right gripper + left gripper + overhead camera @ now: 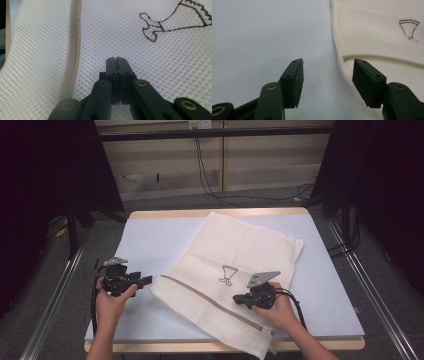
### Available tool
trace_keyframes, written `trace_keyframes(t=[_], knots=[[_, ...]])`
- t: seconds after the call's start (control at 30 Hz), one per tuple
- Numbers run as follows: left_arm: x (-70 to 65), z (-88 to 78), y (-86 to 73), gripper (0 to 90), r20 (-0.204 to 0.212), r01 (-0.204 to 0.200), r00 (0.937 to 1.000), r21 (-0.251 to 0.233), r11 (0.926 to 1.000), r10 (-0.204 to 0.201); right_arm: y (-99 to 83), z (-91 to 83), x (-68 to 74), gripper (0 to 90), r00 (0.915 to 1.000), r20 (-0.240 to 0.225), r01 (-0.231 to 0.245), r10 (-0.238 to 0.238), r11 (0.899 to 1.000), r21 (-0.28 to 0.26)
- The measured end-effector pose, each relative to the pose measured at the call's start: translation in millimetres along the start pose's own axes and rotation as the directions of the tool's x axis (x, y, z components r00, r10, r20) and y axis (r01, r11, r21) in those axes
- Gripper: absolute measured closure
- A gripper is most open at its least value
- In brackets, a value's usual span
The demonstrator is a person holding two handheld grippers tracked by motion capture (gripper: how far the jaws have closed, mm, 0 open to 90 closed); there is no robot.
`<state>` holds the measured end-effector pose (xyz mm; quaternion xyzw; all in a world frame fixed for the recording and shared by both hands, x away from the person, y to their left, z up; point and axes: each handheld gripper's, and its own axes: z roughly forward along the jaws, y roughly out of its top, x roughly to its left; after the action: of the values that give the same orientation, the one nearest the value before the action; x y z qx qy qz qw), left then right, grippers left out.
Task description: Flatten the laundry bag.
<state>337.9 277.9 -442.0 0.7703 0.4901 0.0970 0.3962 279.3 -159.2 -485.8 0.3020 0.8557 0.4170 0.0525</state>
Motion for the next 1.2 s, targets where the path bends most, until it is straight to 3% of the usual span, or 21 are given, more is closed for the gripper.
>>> trace_keyframes(t=[0.1,0.23,0.37,0.5,0.67,0.83,1.0,1.1,1.2], knots=[[3.4,-1.2,0.9,39.2,-0.009,-0.013,0.9999,0.007,0.9999,0.013,-0.4,0.1,-0.6,90.0,1.0,0.001,0.002,-0.002,1.0,0.008],[11.0,-4.5,0.5,33.5,-0.025,0.016,0.9995,-0.013,0.9998,-0.016,-0.6,0.5,1.6,90.0,0.9997,0.011,0.022,-0.022,1.0,0.011],[12.6,-6.7,2.2,31.9,-0.03,0.009,0.9995,-0.016,0.9998,-0.01,-1.2,0.4,2.9,90.0,0.9993,0.021,0.03,-0.03,1.0,0.008],[5.1,0.8,5.0,28.7,-0.013,0.002,0.9999,-0.015,0.9999,-0.003,-1.7,-1.3,3.5,87.3,0.9994,0.029,0.017,-0.017,1.0,0.003],[-5.6,14.9,6.1,28.9,0.022,-0.037,0.9991,0.045,0.9983,0.036,-0.5,-12.4,-1.4,76.9,0.9967,0.075,-0.027,0.03,0.999,-0.044],[-13.7,25.4,6.7,30.3,0.046,-0.063,0.9972,0.077,0.9951,0.059,-2.4,-24.8,-9.5,68.0,0.9846,0.16,-0.061,0.07,0.996,-0.061],[-17.9,35.9,6.7,34.0,0.052,-0.08,0.9959,0.104,0.9914,0.075,-8.1,-31.9,-16.1,64.8,0.9743,0.193,-0.106,0.117,0.992,-0.063],[-19.7,39.6,8.0,35.7,0.054,-0.097,0.9943,0.119,0.9881,0.091,-9.5,-40.6,-19.0,61.6,0.9628,0.237,-0.114,0.13,0.99,-0.08],[-22.8,45.9,9.2,36.6,0.069,-0.107,0.9928,0.139,0.9845,0.098,-13.7,-48.9,-22.9,59.8,0.9452,0.281,-0.148,0.167,0.985,-0.087]])
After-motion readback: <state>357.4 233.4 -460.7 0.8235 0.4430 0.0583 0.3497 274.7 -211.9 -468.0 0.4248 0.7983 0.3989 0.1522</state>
